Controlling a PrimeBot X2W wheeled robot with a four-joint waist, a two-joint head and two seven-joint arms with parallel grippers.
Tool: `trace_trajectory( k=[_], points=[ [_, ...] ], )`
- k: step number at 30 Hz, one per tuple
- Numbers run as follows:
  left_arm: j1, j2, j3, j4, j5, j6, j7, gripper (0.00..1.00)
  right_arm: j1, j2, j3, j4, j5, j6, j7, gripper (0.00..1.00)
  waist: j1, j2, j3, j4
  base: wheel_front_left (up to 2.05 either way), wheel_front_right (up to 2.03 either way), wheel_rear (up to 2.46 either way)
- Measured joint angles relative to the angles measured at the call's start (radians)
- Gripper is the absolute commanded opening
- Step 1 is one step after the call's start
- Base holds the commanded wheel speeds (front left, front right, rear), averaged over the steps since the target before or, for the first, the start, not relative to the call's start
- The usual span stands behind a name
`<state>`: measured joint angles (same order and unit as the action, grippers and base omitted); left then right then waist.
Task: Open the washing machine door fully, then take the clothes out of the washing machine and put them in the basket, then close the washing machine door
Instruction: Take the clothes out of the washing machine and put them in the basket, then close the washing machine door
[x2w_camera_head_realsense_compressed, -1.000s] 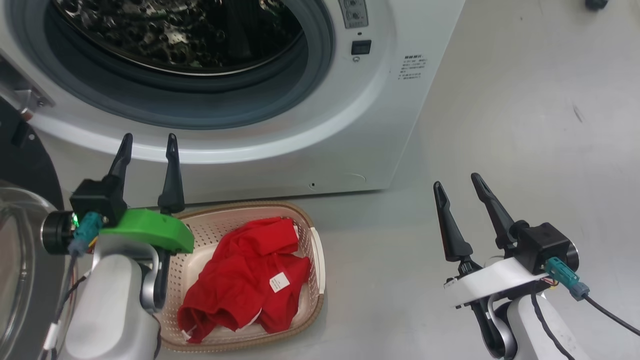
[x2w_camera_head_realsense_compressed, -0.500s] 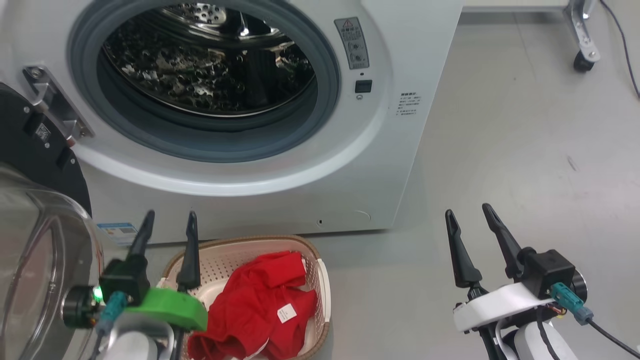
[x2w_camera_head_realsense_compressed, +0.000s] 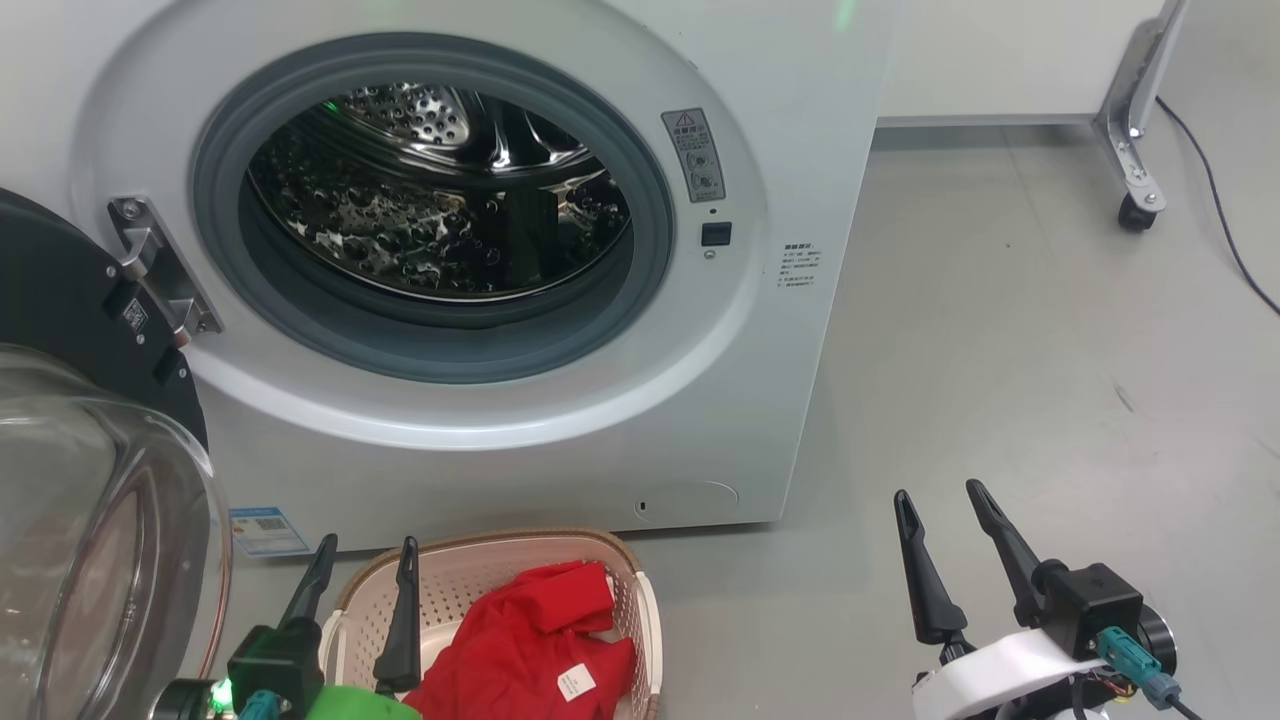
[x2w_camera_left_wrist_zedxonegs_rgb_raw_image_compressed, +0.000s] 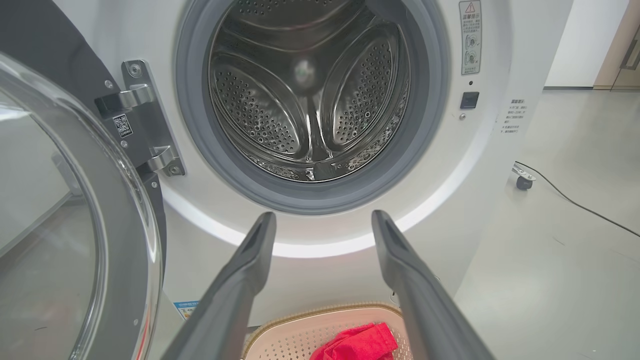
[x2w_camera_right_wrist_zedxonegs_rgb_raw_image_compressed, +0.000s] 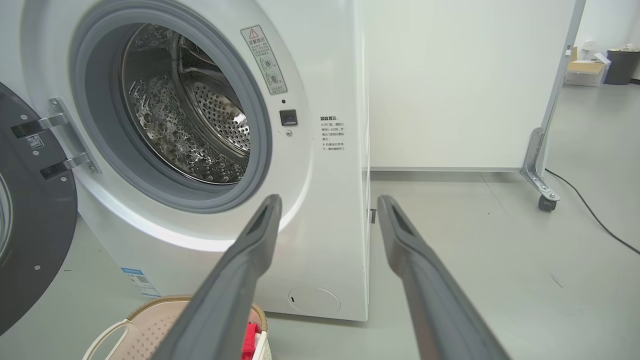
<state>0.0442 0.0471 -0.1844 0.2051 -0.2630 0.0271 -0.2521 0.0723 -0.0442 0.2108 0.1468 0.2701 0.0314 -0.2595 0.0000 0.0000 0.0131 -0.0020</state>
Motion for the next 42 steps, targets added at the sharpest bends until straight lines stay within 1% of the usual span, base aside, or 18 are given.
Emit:
trace_trajectory(
  k=[3, 18, 20, 32, 34, 42],
  points=[
    [0.021, 0.0, -0.007, -0.018, 0.0, 0.002, 0.0, 1.0, 0.012, 0.0, 0.001, -0.002, 0.0, -0.008, 0.0, 1.0, -0.0001, 0.0, -0.014, -0.004, 0.0, 0.0, 0.0],
    [0.067, 0.001, -0.016, -0.081, 0.004, 0.016, 0.005, 1.0, 0.028, 0.001, 0.003, -0.011, 0.0, -0.01, 0.0, 1.0, 0.0, 0.0, -0.029, -0.017, 0.0, 0.0, 0.0],
    [0.07, 0.001, -0.017, -0.087, 0.004, 0.02, 0.006, 1.0, 0.034, 0.001, 0.004, -0.011, 0.0, -0.017, 0.0, 1.0, 0.0, 0.0, -0.031, -0.018, 0.0, 0.0, 0.0],
    [0.086, 0.001, -0.023, -0.12, 0.01, 0.022, 0.027, 1.0, 0.039, 0.001, 0.009, -0.012, 0.0, -0.017, 0.0, 1.0, 0.0, 0.0, -0.036, -0.024, -0.07, 0.07, 0.0],
    [0.089, 0.001, -0.025, -0.126, 0.01, 0.029, 0.032, 1.0, 0.039, 0.001, 0.009, -0.012, 0.0, -0.017, 0.0, 1.0, 0.0, 0.0, -0.037, -0.024, -0.31, 0.31, 0.0],
    [0.1, 0.002, -0.028, -0.151, 0.012, 0.03, 0.041, 1.0, 0.039, 0.001, 0.011, -0.019, 0.001, -0.018, 0.0, 1.0, 0.0, 0.0, -0.039, -0.024, -0.53, 0.53, 0.0]
  ],
)
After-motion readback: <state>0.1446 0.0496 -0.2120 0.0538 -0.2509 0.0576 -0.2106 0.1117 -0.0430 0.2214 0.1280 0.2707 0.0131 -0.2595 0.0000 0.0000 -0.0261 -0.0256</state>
